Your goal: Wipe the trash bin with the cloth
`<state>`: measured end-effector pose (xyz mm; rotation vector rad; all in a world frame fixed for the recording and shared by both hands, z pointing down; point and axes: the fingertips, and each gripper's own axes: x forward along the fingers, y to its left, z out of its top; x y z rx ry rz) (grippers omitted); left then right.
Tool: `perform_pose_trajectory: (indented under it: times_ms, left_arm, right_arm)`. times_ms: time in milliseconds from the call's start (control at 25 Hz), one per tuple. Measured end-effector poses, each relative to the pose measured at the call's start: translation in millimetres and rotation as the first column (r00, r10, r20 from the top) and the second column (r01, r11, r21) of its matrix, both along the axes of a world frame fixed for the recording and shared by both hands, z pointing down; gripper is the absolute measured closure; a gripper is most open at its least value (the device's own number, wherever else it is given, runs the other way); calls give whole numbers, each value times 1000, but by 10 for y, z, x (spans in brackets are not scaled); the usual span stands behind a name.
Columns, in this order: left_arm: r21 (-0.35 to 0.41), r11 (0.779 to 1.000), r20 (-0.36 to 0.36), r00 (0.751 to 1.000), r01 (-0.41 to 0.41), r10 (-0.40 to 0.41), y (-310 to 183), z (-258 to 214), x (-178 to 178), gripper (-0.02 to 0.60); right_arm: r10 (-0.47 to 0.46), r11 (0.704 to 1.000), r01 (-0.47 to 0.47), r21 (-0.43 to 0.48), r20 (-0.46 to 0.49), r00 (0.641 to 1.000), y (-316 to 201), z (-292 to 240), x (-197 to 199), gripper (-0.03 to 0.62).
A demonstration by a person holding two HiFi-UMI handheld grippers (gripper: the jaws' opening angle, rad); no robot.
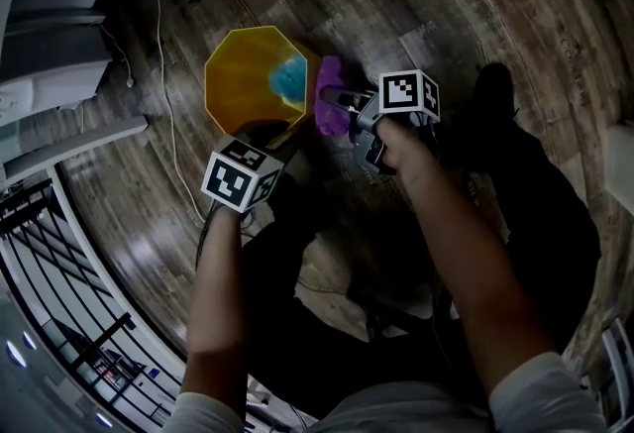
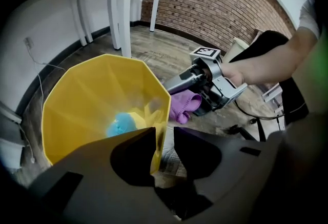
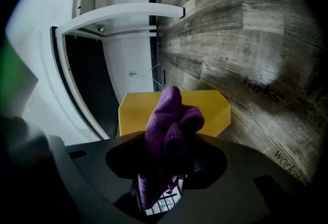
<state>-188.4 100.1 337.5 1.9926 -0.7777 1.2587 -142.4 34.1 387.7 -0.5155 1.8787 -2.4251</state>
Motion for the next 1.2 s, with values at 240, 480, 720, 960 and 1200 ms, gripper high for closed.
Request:
perform_pose_trajectory:
  times_ms: [240,480,720,960,1200]
  left_arm:
    - [-26,999,-42,998,37,-38,-96,-34,75,499]
    - [-48,995,-80,993,88,-92,-146,-71,119,499]
    - [-46,993,-85,990,109,-112,-143,-67,132,499]
    - [3,997,-74,994,82,-81,-187,-143,129,499]
    - [132,967,-175,965,218,-194,-597,-421,200,499]
  right_arm:
    - [-88,995,90,30,-75,993,123,151,-36,407]
    - [-168,983,177,52,-145,975,216,280,-60,407]
    - [-271,954,290,78,-199,942,439,376,-149,407]
    - [-398,871,467,152,-339,853,450,580,6,407]
    - [-220,922,294,253,-283,933,-298,373,157,407]
